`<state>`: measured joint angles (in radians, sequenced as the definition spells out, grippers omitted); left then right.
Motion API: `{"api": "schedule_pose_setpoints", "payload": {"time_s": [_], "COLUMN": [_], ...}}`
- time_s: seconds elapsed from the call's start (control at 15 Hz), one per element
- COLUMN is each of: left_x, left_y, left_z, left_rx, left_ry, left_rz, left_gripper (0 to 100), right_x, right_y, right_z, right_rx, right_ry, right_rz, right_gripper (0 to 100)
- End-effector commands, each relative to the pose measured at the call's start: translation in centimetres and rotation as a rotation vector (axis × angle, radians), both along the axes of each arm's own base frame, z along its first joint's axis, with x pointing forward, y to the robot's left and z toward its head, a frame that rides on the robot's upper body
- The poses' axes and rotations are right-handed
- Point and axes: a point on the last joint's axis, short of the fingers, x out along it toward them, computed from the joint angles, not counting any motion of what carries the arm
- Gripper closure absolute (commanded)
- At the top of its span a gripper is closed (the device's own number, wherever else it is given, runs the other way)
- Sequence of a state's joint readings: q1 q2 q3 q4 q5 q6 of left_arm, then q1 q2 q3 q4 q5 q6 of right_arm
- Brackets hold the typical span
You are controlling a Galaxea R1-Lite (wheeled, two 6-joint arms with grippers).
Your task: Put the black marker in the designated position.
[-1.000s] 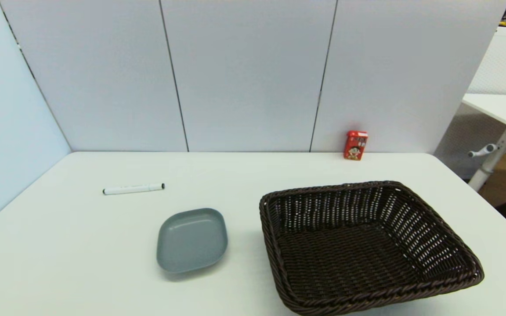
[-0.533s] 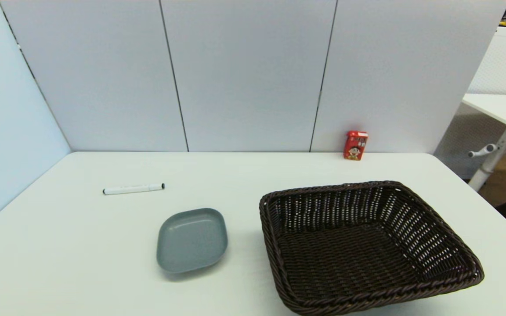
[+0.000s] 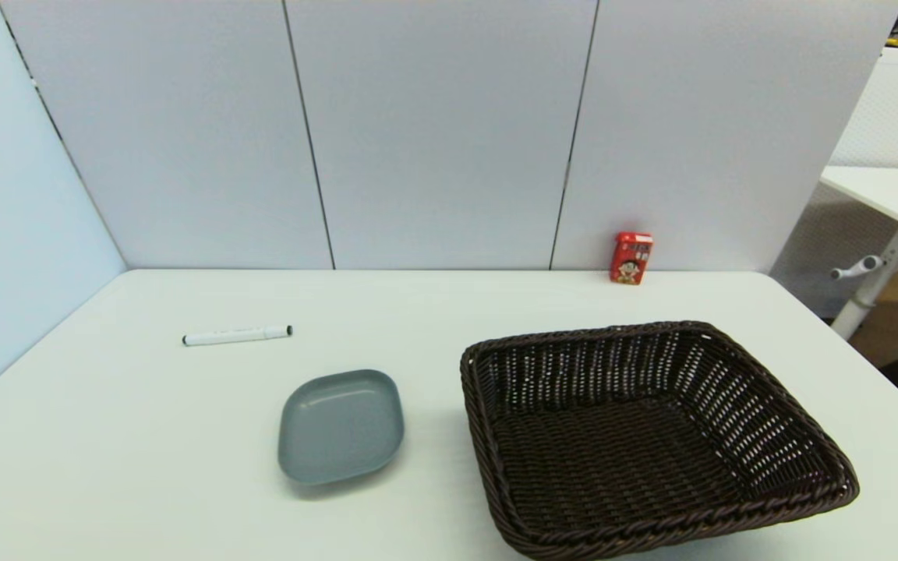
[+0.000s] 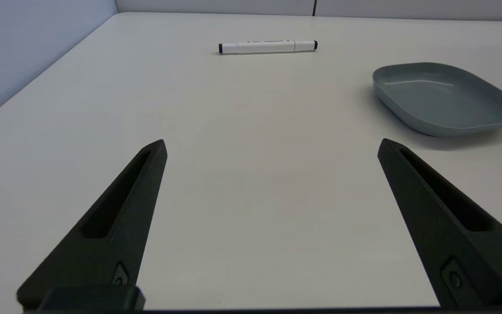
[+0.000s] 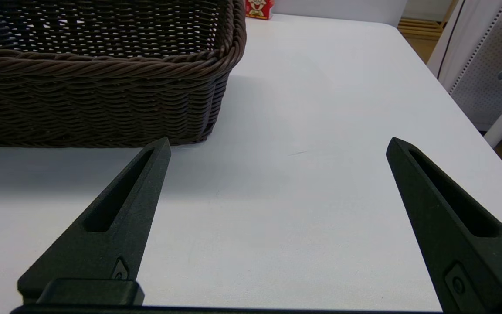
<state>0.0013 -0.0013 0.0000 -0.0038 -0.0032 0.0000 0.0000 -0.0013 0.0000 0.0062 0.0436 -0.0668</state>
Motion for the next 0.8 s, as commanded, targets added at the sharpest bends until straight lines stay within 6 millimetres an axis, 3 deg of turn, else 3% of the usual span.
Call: {"api": "schedule_pose_setpoints", "payload": {"time_s": [0.07,0.2,0.27,0.47,0.6,0.8], "left_x": [0.4,1.7,3.4,11.2,16.3,23.6], "left_y": [0.0,0.0,0.0,0.0,0.0,-0.1], "left_z": [1.5,6.0,8.3,14.3,16.5,17.6], "left_rx": [-0.013,0.008,0.03,0.058,0.116,0.179], "left_ry": [0.065,0.185,0.252,0.391,0.438,0.507], "left_rz": [-0.002,-0.003,-0.006,-0.016,-0.036,-0.074], "left_gripper": [0,0,0,0,0,0], "right_x": [0.0,0.0,0.0,0.0,0.0,0.0], "right_y": [0.0,0.0,0.0,0.0,0.0,0.0], "right_z": [0.0,0.0,0.0,0.0,0.0,0.0], "right_rx": [-0.001,-0.001,-0.001,-0.001,-0.001,-0.001], "right_ry": [0.001,0.001,0.001,0.001,0.001,0.001], "right_rz": [0.001,0.001,0.001,0.001,0.001,0.001], "right_gripper": [0,0,0,0,0,0]}}
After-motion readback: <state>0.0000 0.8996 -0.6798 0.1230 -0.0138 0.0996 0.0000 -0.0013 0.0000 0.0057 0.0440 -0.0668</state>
